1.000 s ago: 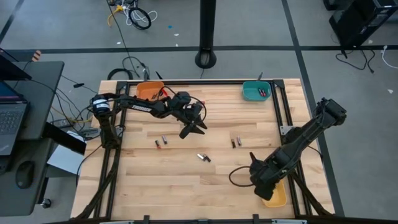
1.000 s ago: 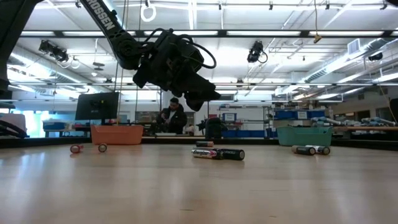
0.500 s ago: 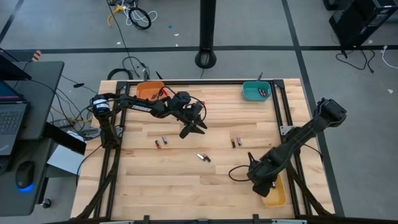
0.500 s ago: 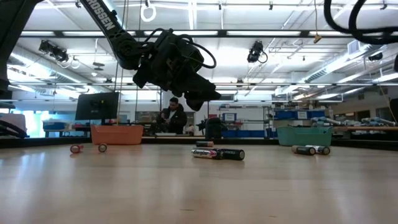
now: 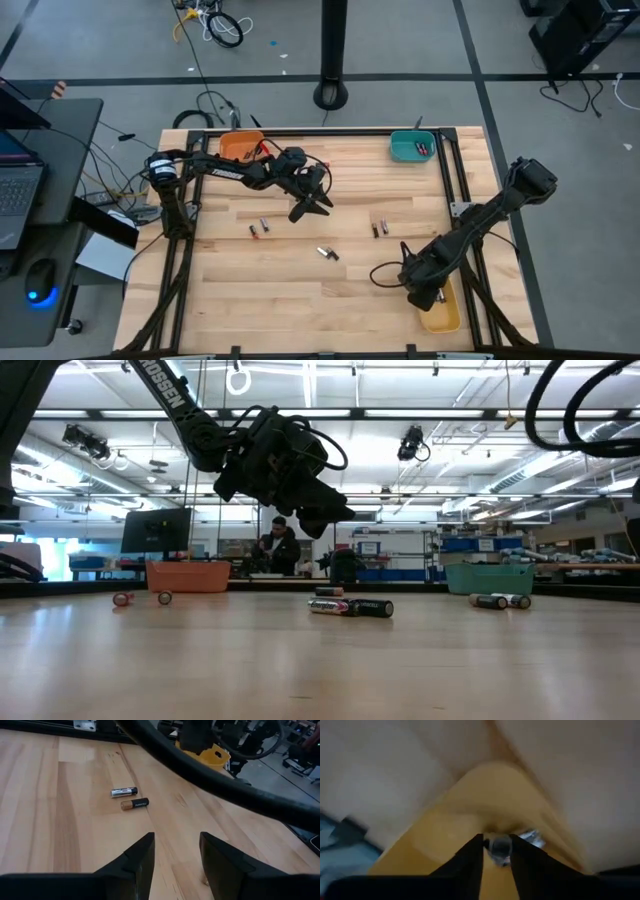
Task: Sort batteries
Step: Put the silver battery into the yellow bin
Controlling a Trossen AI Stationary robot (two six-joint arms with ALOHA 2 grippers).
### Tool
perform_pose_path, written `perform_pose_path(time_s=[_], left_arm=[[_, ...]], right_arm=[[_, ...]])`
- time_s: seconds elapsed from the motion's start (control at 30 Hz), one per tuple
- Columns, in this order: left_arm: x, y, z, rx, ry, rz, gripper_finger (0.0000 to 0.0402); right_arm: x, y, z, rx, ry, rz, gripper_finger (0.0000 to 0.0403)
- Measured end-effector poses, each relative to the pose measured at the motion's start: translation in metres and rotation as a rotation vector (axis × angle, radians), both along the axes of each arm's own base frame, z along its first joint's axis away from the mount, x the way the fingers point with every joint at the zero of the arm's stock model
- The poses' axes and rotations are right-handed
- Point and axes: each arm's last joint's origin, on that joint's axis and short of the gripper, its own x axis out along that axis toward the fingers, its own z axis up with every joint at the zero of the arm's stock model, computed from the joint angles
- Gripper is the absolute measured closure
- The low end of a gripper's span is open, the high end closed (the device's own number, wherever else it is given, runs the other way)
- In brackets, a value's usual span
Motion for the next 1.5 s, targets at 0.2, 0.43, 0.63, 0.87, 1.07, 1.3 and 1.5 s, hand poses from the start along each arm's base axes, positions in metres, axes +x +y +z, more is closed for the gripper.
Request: perform_pose_path(time_s=[0.2, 0.43, 0.63, 0.87, 1.07, 1.3, 1.5], left_arm=[[0.0, 0.0, 0.0, 0.001, 0.001, 0.003, 0.0238], [-0.001, -0.001, 0.004, 0.069, -0.016, 0.03, 0.0238], [-0.01, -0.018, 0.028, 0.251, -0.009, 0.058, 0.0244], [-0.025, -0.065, 0.032, 0.397, 0.155, -0.046, 0.0278], [-0.03, -0.113, 0.01, 0.445, 0.251, -0.19, 0.0295], [-0.018, -0.138, -0.009, 0.501, 0.214, -0.133, 0.0281], [-0.013, -0.135, -0.019, 0.508, 0.219, -0.112, 0.0227]], right_arm=[[0.0, -0.001, -0.001, -0.007, -0.002, 0.005, 0.0257], [0.007, 0.005, 0.012, 0.021, -0.041, 0.029, 0.0255], [0.021, 0.015, 0.052, -0.007, -0.12, 0.076, 0.0277], [0.038, 0.016, 0.091, -0.153, -0.345, 0.133, 0.0326], [0.052, 0.0, 0.093, -0.263, -0.457, 0.189, 0.0345], [0.067, -0.015, 0.095, -0.316, -0.56, 0.257, 0.0339], [0.071, -0.018, 0.095, -0.316, -0.592, 0.283, 0.0336]])
